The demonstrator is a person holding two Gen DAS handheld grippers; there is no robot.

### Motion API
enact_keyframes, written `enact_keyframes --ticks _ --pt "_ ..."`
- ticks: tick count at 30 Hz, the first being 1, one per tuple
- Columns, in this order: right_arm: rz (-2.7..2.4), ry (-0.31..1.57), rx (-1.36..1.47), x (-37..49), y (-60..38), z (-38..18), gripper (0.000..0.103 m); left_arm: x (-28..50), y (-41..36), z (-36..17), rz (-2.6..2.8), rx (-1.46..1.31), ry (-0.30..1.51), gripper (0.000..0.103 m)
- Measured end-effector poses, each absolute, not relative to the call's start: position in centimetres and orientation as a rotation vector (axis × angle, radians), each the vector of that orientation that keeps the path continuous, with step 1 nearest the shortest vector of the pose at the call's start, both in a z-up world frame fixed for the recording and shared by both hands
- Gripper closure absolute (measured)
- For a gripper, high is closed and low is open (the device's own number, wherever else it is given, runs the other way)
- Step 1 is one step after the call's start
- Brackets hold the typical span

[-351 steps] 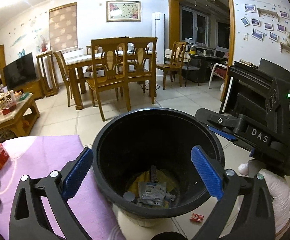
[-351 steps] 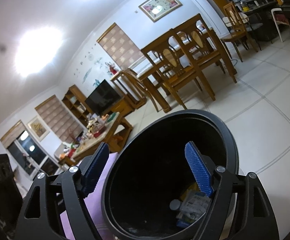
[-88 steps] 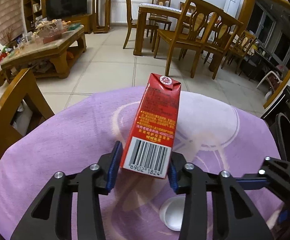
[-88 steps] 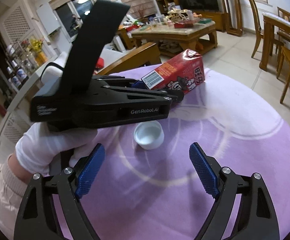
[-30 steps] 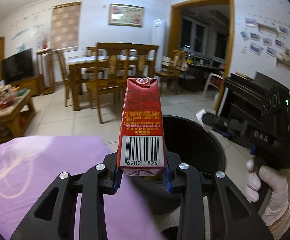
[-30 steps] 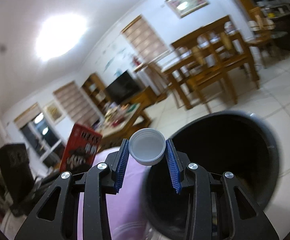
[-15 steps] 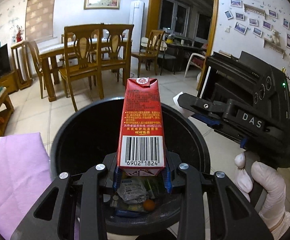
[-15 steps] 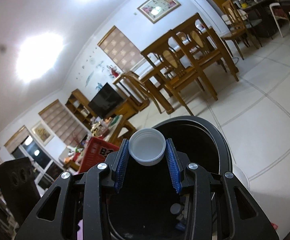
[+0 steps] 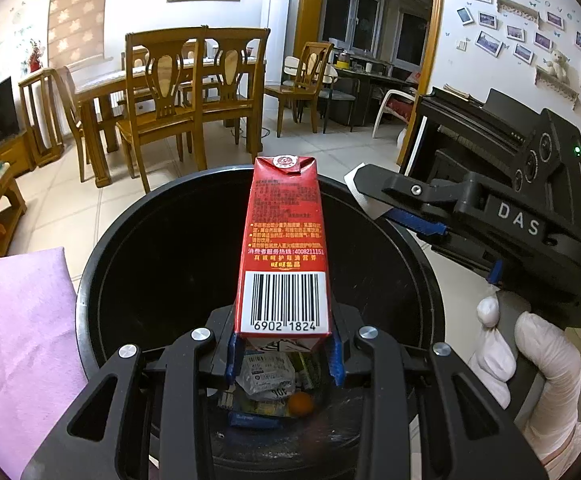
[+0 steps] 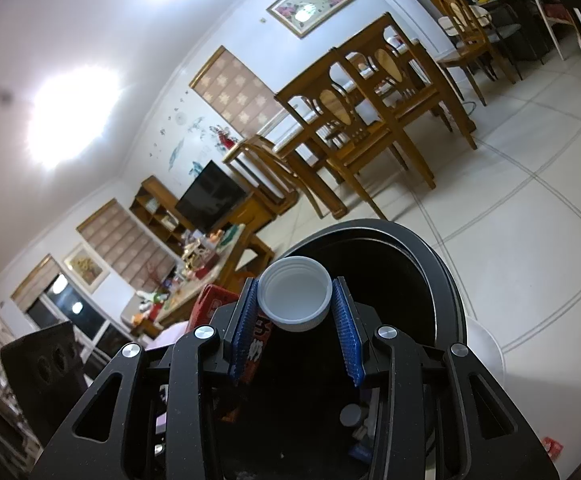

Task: Collect trash

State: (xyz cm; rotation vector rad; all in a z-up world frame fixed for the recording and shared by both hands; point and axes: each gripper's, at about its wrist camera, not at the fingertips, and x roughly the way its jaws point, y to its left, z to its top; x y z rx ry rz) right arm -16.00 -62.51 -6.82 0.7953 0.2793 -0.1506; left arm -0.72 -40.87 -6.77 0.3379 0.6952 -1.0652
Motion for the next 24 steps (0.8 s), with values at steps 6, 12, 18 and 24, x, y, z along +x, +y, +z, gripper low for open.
enact_keyframes --ticks 6,12,18,24 --pt "-0.157 0.268 0.811 -15.1 -62.5 -6.9 0.045 -0.9 -41.2 -6.6 -1.046 0.359 0.700 0.067" --pt "-0.158 0.253 0.809 -15.8 -61.7 -6.7 0.038 -1.7 -41.0 -5.9 -1.014 0.378 0.660 0.022" --pt "-0.165 0.241 0.826 -16.6 -61.2 -6.8 0.030 -2.3 -40.6 -5.5 -0.995 0.401 0.637 0.006" --pt "-0.169 0.242 0.838 -16.8 -60.7 -6.7 0.016 -2.4 -39.4 -5.1 -0.985 0.387 0.646 0.005"
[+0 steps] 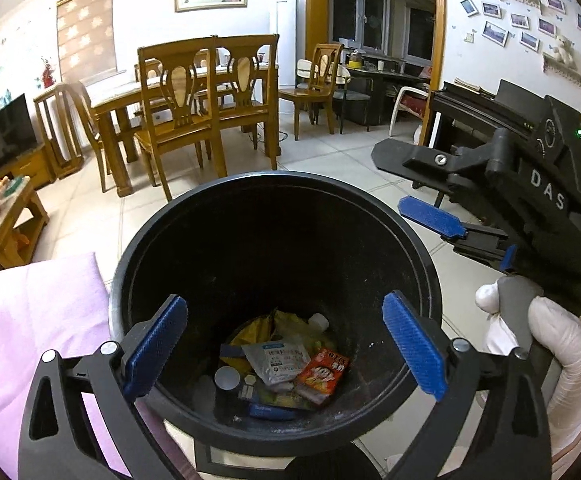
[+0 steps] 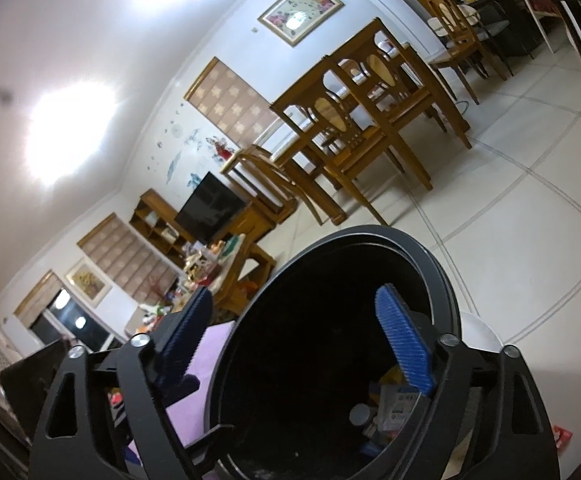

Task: Collect trash

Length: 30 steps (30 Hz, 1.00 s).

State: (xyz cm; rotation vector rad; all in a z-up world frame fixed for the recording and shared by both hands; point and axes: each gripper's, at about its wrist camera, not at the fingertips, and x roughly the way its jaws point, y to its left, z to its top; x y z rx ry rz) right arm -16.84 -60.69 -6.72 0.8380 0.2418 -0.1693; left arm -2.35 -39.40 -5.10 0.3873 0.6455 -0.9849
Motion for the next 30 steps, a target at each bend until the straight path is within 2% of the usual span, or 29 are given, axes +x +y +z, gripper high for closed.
enact_keyframes --ticks 2,7,17,25,30 --pt "-0.173 0.241 0.834 -16.8 -60.2 -6.6 0.008 -2.5 -38.9 -4.8 -0.974 0.382 0.641 0.005" --pt "-0.168 0.252 0.823 -16.6 -59.2 -6.2 0.006 -2.4 -36.3 -3.8 -0.922 0.351 0.616 0.005" --pt "-0.074 0.286 0.737 -13.6 -53.1 -3.5 0.005 -1.1 -26.3 -1.2 -0.714 0.194 0.557 0.005" --pt "0.074 0.322 0.592 -8.3 -42.8 -0.3 0.005 0.9 -16.6 0.0 -0.510 0.079 0.484 0.005" --pt "0.146 0.274 0.454 -5.4 -34.5 1.7 0.005 2.4 -10.1 0.2 -0.320 0.032 0.435 0.005"
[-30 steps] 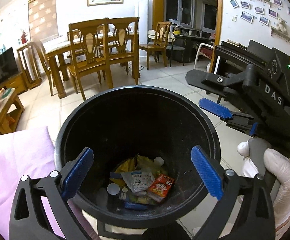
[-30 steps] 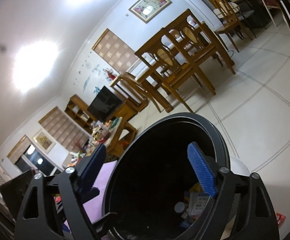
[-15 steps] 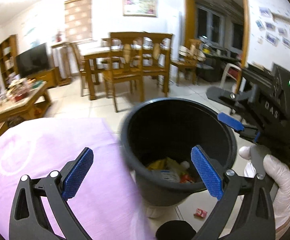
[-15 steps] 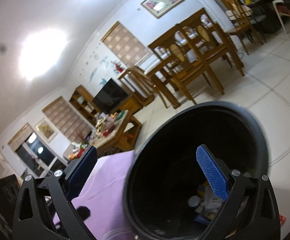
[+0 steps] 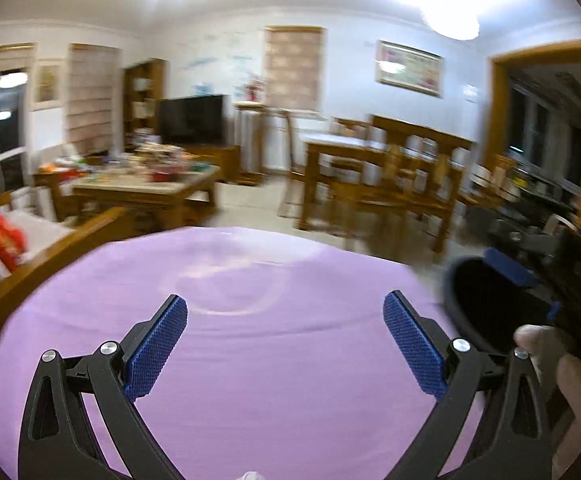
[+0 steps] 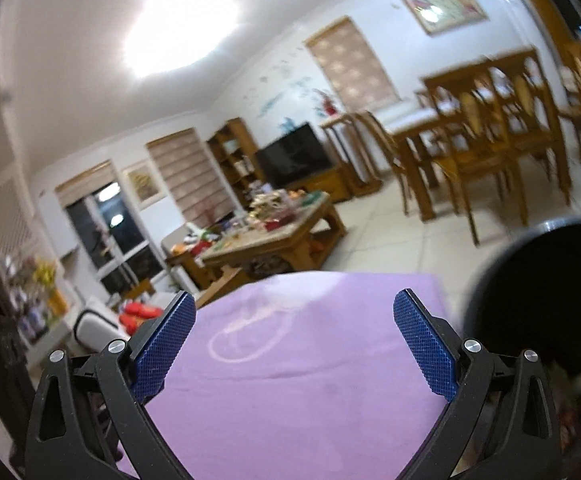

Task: Collect trash

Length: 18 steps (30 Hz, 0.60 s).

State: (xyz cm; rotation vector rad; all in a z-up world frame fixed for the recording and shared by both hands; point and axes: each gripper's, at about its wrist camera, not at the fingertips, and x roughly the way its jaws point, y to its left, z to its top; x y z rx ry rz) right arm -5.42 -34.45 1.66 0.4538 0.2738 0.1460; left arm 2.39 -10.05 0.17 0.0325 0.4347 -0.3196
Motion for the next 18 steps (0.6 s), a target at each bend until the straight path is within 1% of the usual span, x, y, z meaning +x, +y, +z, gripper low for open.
enact_keyframes --ticks 8,12,18 --pt "0.228 0.141 0.295 -2.0 -24.1 3.0 0.005 4.3 -1.9 0.0 -0.084 -0.045 0.379 0.005" --pt "0.254 0.109 0.229 -0.6 -20.9 3.1 0.005 4.5 -0.2 -0.5 -0.037 -0.071 0.393 0.005" --pt "0.259 0.103 0.167 -0.2 -19.8 2.6 0.005 4.7 0.0 -0.5 -0.006 -0.081 0.400 0.005"
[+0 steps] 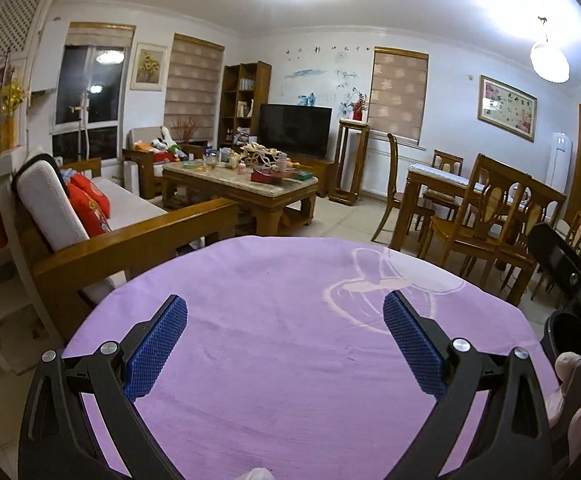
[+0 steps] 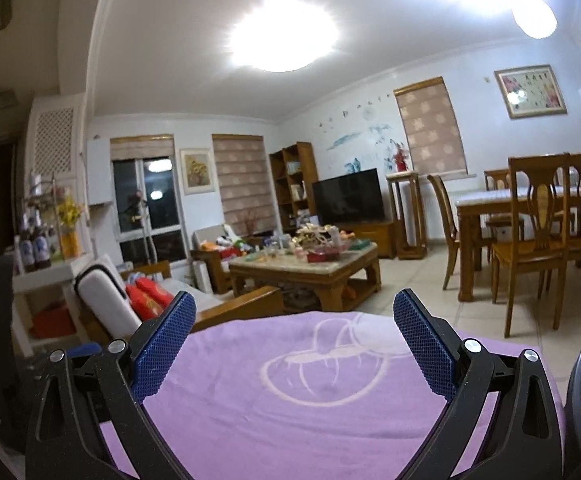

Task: Collect trash

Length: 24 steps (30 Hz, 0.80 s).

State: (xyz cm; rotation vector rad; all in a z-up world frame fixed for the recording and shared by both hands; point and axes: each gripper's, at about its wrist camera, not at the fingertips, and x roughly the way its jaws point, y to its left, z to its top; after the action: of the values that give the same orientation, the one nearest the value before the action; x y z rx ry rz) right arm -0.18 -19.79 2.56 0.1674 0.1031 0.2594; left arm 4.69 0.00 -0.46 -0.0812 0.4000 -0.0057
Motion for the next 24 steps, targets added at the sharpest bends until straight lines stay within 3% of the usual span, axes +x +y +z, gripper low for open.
enact_keyframes --ticks 24 --pt "0.242 0.138 0.170 -0.5 -20.9 0.8 0.005 3.6 -0.8 -0.3 0.051 -0.029 0.350 0.005"
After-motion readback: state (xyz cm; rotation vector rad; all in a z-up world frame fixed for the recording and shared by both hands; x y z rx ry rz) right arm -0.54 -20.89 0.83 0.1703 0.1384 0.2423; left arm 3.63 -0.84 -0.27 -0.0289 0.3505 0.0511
